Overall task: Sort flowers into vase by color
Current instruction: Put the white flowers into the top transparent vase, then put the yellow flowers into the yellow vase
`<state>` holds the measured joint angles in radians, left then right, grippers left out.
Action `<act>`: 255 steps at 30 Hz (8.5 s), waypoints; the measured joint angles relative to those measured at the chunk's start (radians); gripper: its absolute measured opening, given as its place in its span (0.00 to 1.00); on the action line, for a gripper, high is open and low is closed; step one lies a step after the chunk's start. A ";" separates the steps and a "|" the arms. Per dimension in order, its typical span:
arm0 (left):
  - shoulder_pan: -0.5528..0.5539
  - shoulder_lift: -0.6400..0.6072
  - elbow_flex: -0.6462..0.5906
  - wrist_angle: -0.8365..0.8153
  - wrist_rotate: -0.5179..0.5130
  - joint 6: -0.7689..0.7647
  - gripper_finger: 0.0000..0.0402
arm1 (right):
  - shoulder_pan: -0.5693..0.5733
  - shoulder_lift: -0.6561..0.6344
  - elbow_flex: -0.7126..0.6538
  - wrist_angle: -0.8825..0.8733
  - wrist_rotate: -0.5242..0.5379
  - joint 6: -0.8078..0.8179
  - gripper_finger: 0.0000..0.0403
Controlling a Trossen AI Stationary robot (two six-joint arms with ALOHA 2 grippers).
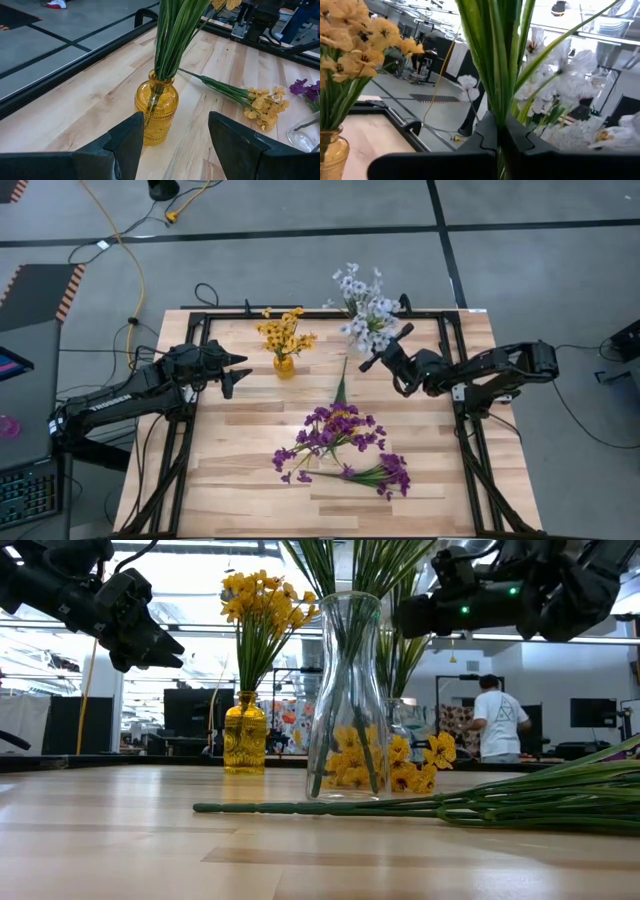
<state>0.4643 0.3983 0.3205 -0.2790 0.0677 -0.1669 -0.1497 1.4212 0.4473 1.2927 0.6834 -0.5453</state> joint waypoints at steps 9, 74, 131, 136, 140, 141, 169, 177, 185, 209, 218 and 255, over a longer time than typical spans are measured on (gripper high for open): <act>0.000 0.000 0.000 0.000 0.000 0.000 0.52 | -0.010 0.000 0.000 -0.085 -0.006 0.048 0.07; 0.000 0.000 0.000 0.000 0.000 -0.002 0.52 | 0.003 -0.006 0.145 -0.544 0.180 0.440 0.08; 0.000 0.000 0.000 0.000 0.000 -0.007 0.52 | 0.005 -0.177 0.144 -0.967 0.179 0.660 0.58; 0.000 0.000 0.000 0.000 0.000 -0.007 0.52 | 0.003 -0.239 0.144 -1.074 0.179 0.712 0.58; 0.000 0.000 0.000 0.000 0.000 -0.007 0.52 | 0.003 -0.276 0.144 -1.154 0.174 0.748 0.58; 0.000 0.000 0.000 0.000 0.000 -0.007 0.52 | 0.003 -0.284 0.144 -1.169 0.172 0.761 0.58; 0.000 0.000 0.000 0.000 0.000 -0.013 0.52 | -0.083 -0.303 0.314 -1.549 -0.084 0.917 0.58; 0.000 0.000 0.000 0.000 0.000 -0.013 0.52 | -0.084 -0.303 0.408 -1.681 -0.087 0.926 0.58; 0.000 0.000 0.000 0.000 0.000 -0.013 0.52 | -0.086 -0.304 0.475 -1.940 -0.091 0.967 0.58; 0.000 0.000 0.000 0.000 0.001 -0.013 0.52 | 0.123 -0.303 0.507 -2.126 -0.478 0.930 0.58; 0.000 0.000 0.000 0.000 0.001 -0.013 0.52 | 0.238 -0.303 0.504 -2.117 -0.477 0.891 0.58; 0.000 0.001 0.000 -0.001 0.006 -0.022 0.52 | 0.272 0.186 0.394 -1.456 -0.278 -0.099 0.58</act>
<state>0.4644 0.3988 0.3202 -0.2802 0.0734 -0.1886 0.1219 1.6073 0.8413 -0.1635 0.4051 -0.6440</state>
